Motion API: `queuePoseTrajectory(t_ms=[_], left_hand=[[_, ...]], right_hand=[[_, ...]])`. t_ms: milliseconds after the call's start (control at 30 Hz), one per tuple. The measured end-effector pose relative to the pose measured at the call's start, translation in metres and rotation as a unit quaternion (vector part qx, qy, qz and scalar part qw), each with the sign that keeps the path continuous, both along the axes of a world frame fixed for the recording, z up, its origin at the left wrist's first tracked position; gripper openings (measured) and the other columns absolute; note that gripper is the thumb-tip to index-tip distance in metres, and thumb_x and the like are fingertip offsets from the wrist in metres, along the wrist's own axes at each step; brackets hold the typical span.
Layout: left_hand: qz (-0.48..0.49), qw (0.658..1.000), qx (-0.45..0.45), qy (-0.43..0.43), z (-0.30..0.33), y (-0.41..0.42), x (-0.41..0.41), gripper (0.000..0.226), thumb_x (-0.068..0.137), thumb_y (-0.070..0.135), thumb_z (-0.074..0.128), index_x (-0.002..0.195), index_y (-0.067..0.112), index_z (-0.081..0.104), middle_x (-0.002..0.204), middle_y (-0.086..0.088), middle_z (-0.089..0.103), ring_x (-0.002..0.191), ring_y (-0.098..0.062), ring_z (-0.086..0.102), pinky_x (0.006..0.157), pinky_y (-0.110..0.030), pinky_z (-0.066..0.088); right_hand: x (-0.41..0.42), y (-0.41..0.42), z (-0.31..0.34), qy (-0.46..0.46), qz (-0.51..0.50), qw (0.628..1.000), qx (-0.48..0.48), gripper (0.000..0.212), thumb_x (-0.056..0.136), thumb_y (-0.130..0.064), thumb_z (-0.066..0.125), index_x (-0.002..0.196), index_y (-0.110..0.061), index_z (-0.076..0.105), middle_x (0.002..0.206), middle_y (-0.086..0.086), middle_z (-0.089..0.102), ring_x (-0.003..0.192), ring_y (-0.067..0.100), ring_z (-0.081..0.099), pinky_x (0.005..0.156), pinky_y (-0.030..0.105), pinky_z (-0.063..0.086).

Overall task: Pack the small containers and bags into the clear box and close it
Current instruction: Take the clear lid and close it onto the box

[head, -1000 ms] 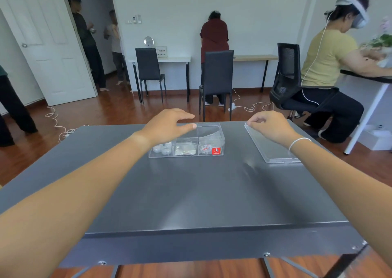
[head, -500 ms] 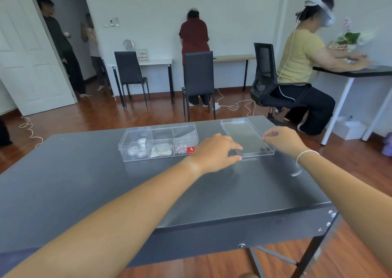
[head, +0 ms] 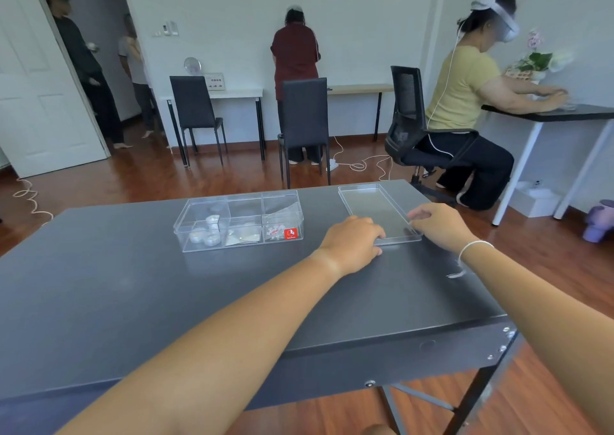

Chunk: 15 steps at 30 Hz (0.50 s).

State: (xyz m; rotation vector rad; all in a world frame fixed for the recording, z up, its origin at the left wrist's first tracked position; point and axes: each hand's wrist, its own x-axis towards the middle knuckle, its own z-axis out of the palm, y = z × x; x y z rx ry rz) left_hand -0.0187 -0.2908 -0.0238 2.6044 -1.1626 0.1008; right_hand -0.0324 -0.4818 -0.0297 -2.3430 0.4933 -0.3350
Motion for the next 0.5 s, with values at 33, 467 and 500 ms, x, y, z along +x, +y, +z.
queuePoseTrajectory(t_ms=[33,467,500], left_hand=[[0.004,1.0,-0.005,0.002,-0.001,-0.002,0.0,0.031,0.091,0.021,0.052,0.121,0.015,0.056,0.122,-0.007,0.058,0.118,-0.027,0.044,0.089,-0.04,0.043],[0.032,0.992,-0.125,-0.013,0.017,0.017,0.01,0.024,0.09,0.01,0.043,0.101,0.009,0.065,0.108,-0.01,0.06,0.102,-0.026,0.055,0.083,-0.034,0.046],[0.032,0.989,-0.145,-0.015,0.022,0.021,0.013,0.024,0.09,0.01,0.044,0.101,0.008,0.065,0.107,-0.011,0.06,0.099,-0.026,0.056,0.082,-0.032,0.045]], right_hand=[[0.0,0.0,0.0,0.003,0.002,1.0,0.002,0.015,0.086,-0.009,0.057,0.094,-0.019,0.066,0.1,0.006,0.061,0.092,0.022,0.056,0.082,0.026,0.041],[0.001,0.005,0.006,-0.076,-0.002,0.988,0.131,0.026,0.09,-0.029,0.054,0.093,-0.007,0.068,0.072,-0.001,0.058,0.057,0.015,0.045,0.057,0.025,0.039],[0.001,0.007,0.008,-0.083,-0.008,0.985,0.153,0.028,0.091,-0.032,0.051,0.094,-0.009,0.066,0.072,-0.002,0.058,0.057,0.015,0.045,0.054,0.025,0.038]])
